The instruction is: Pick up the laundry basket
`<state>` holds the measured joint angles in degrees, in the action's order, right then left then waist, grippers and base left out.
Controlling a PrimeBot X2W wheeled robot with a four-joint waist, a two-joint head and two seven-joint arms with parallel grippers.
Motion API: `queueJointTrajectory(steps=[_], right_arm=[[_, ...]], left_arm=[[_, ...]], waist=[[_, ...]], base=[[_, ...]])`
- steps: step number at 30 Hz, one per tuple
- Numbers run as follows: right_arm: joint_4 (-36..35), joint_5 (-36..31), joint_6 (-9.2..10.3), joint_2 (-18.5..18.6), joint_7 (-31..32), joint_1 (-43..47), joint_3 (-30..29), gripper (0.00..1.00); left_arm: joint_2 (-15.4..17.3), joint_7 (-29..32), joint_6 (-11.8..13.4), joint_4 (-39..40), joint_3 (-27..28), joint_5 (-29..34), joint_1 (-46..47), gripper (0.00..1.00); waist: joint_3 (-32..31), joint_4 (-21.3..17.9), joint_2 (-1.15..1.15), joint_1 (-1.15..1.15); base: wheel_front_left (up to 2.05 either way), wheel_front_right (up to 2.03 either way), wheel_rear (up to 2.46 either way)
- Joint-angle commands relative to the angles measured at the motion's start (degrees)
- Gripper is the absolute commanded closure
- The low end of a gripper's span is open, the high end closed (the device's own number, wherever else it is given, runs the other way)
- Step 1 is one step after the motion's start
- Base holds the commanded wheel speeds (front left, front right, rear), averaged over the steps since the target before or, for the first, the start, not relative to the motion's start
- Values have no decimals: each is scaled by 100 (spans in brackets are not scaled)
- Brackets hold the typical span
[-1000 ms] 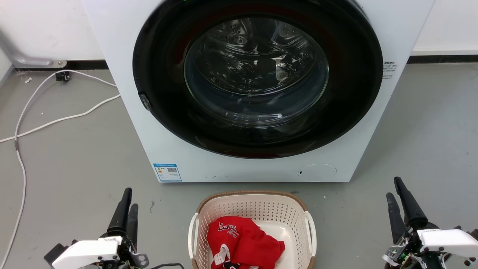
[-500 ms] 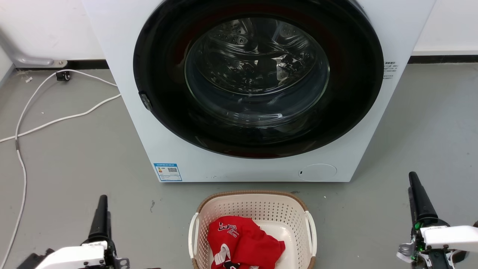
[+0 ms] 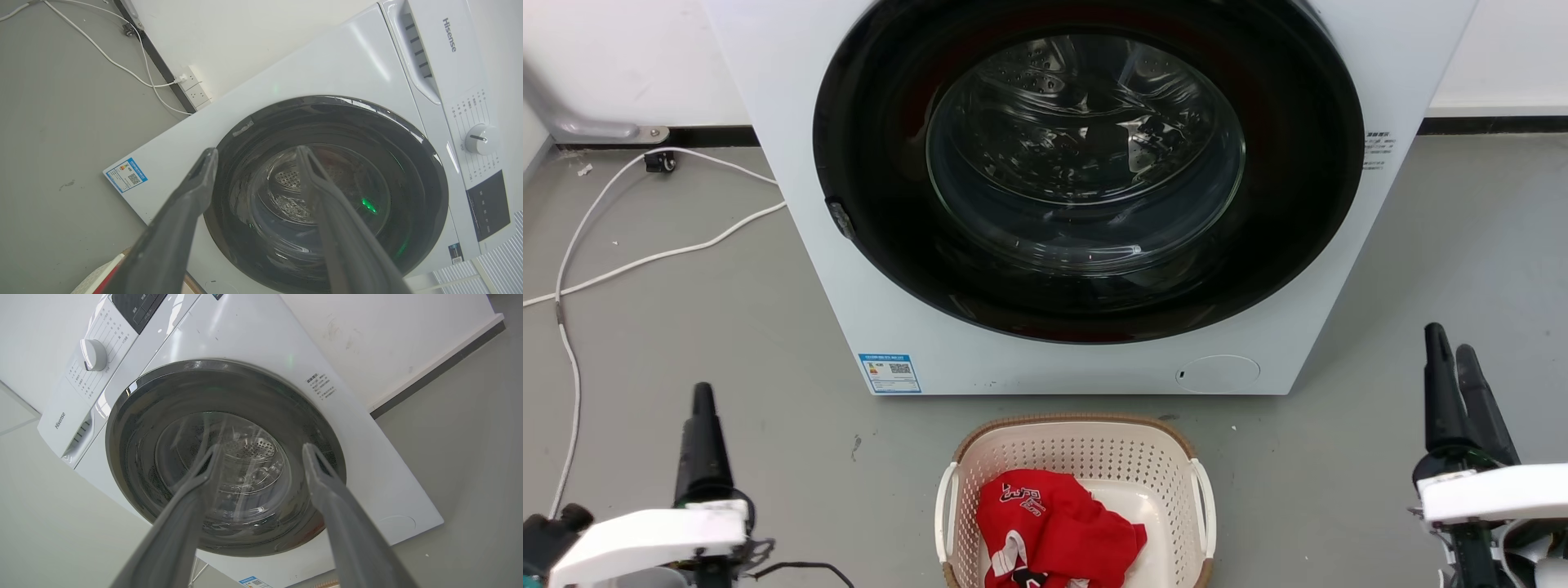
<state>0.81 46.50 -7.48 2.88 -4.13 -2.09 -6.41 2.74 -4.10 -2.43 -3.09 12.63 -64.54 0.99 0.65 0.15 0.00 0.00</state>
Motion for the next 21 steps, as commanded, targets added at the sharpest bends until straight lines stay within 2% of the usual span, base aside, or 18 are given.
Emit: queueJointTrajectory(steps=[1, 5, 10, 15, 21], right_arm=[[-202, -349, -2, 14, -62, -44, 66, 0], [-316, -943, -1, 13, -136, 59, 164, 0], [-309, -1535, -2, 12, -222, 139, 216, 0], [-332, -2011, -1, 11, -307, 188, 254, 0], [-370, -2490, -1, 10, -403, 217, 254, 0]], left_arm=[[18, -61, -4, 218, -132, 305, -56, 0], [19, -136, -67, 484, -496, 1115, -178, 0], [19, -224, 76, 750, -926, 2053, -266, 0], [19, -305, 95, 856, -1314, 2826, -342, 0], [78, -400, 258, 915, -1644, 3553, -344, 0]], waist=[[1, 0, 0, 0], [10, -1, 0, 0], [18, -13, 0, 0], [25, -25, 0, 0], [36, -34, 0, 0]], base=[[0, 0, 0], [0, 0, 0], [0, 0, 0], [0, 0, 0], [0, 0, 0]])
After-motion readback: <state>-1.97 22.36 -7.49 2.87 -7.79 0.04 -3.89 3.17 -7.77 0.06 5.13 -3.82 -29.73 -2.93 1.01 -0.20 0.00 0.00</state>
